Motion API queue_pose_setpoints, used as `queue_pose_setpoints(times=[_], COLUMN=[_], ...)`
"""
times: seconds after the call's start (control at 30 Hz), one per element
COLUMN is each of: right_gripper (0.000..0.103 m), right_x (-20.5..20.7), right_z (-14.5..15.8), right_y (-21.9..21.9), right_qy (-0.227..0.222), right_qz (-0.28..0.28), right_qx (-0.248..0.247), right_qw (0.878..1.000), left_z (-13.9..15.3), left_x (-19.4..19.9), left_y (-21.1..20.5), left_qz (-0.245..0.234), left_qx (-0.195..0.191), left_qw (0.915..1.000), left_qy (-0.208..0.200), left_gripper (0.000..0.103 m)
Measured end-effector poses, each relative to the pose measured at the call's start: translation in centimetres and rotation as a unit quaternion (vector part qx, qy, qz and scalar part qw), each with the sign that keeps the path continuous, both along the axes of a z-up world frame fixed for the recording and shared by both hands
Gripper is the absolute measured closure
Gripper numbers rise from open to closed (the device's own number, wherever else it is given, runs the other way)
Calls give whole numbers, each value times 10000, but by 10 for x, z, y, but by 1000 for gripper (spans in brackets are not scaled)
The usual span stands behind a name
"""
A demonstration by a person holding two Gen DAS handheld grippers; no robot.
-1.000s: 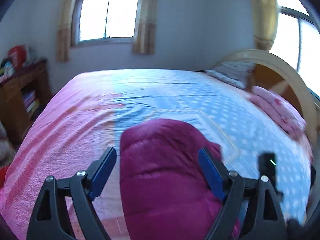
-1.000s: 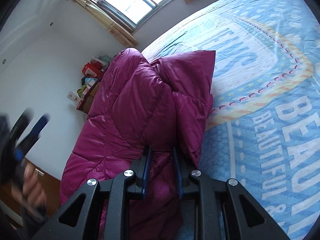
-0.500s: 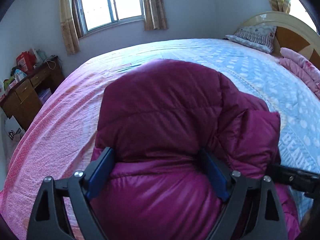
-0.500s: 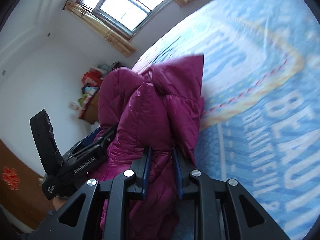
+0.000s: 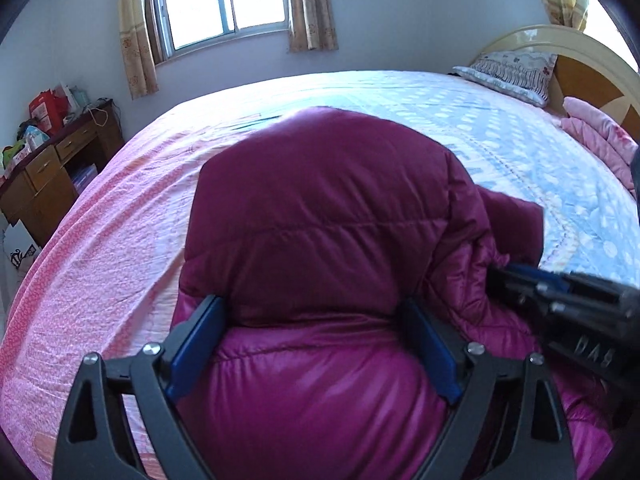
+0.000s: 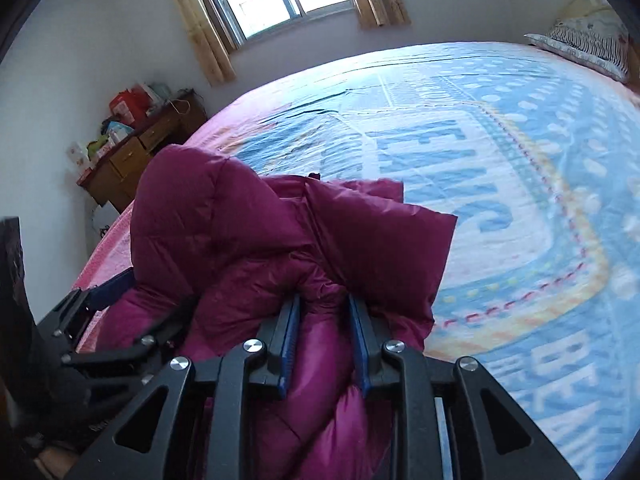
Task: Fold large clothes
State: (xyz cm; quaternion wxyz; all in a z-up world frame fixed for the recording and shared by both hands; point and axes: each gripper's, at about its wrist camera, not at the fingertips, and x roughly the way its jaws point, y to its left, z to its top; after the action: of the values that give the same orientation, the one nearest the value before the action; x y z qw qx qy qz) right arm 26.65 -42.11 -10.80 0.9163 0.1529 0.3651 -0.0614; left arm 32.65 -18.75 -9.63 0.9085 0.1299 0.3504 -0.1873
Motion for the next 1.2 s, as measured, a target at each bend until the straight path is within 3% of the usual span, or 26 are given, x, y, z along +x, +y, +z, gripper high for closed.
queue_pose_setpoints(times=[0.57,0.67,0.77,0.97,1.07,1.2], right_gripper=[78,78,76,76,76,76], right_x=[11,-19,-64,-102,-101,-100], right_z=[0,27,48,12,-7,-10], right_y=[10,25,47,56,51,52], right_qy=[109,-203,-578,-210,-80,-93], right_qz=[-102,-222,140,316,382,365], right_qx=[-51,-417,-205,426,525,499], right_qw=[9999,9987,9980,9984,9979,9980], left_z=[-10,-9,-9,-8,-9,-9], left_x=[13,13,11,8,6,8], left_y=[-8,-7,-7,-8,-12,-11], left_qz=[252,263,293,315,328,339], left_qx=[185,139,187,258,363,400], left_qw=[9994,9994,9993,9991,9988,9986], left_qy=[155,179,126,77,2,-1], left_gripper=[1,1,0,0,0,0])
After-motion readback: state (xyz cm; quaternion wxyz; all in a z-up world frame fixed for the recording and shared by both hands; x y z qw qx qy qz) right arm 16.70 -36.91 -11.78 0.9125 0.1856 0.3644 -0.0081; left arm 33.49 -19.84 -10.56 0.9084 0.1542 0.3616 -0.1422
